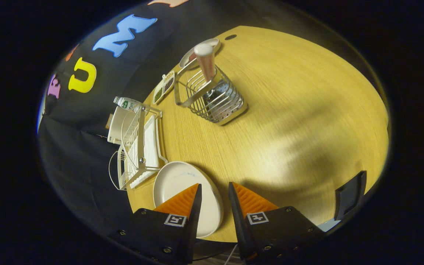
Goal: Take the plate from the dish rack, then take the spoon from the basket and place it into the plate.
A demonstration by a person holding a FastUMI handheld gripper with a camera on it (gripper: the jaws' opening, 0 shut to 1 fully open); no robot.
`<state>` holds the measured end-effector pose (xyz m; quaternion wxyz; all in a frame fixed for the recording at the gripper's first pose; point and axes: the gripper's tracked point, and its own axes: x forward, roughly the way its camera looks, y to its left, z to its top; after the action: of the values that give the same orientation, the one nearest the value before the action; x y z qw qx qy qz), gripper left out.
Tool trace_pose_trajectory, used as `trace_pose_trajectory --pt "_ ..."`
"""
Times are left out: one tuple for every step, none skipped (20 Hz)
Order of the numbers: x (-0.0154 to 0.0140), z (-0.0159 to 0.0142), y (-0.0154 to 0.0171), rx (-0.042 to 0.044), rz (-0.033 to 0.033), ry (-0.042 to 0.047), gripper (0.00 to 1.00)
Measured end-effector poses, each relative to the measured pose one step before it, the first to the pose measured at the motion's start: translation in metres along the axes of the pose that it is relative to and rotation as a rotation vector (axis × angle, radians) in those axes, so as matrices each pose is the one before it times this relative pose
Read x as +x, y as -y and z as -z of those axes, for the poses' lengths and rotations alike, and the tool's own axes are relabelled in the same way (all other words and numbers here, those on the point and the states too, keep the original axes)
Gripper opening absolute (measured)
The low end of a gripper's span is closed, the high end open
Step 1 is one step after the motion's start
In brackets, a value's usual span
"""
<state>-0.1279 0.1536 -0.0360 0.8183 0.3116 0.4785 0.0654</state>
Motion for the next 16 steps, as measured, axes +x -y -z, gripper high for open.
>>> trace_pose_trajectory --pt "-0.00728 -0.00741 0.00141 -0.0319 0.00448 0.02959 0.45" --pt "-0.00718 -0.00534 -0.00194 -0.03345 -0.00037 0.02699 0.45" --pt "-0.00658 -0.00738 -0.00153 -0.03783 -0.00002 0.03155 0.45" --pt "-0.0072 -0.0074 -0.00089 -0.04283 0.00658 0.03285 0.45" --pt "-0.00621 -0.01048 -0.00006 -0.04355 0.00641 0.03741 0.45" --pt "-0.00768 -0.0095 -0.00105 -0.04089 0.00296 0.04099 0.45" --pt "-0.00757 -0.01029 -0.00073 -0.03775 0.00263 0.03875 0.45" --pt "-0.00652 -0.01036 -0.0016 -0.03531 -0.00144 0.0418 0.45" --pt "-0.0044 -0.01264 -0.00154 -0.03843 0.00011 0.05154 0.45" --pt "-0.00387 -0.01373 -0.00063 -0.04048 0.00199 0.05954 0.45" --pt "-0.0035 -0.01596 0.00051 -0.03631 0.00149 0.06177 0.45" --pt "-0.00236 -0.01439 0.00007 -0.03144 0.00148 0.06024 0.45" --pt "-0.00034 -0.01328 0.00055 -0.02747 0.00455 0.0553 0.45" --pt "-0.00225 -0.01255 0.00178 -0.02903 0.00298 0.04868 0.45" --pt "0.0004 -0.01232 0.00046 -0.03182 -0.00468 0.05217 0.45" --pt "-0.00012 -0.01195 0.00131 -0.03604 0.00129 0.05577 0.45"
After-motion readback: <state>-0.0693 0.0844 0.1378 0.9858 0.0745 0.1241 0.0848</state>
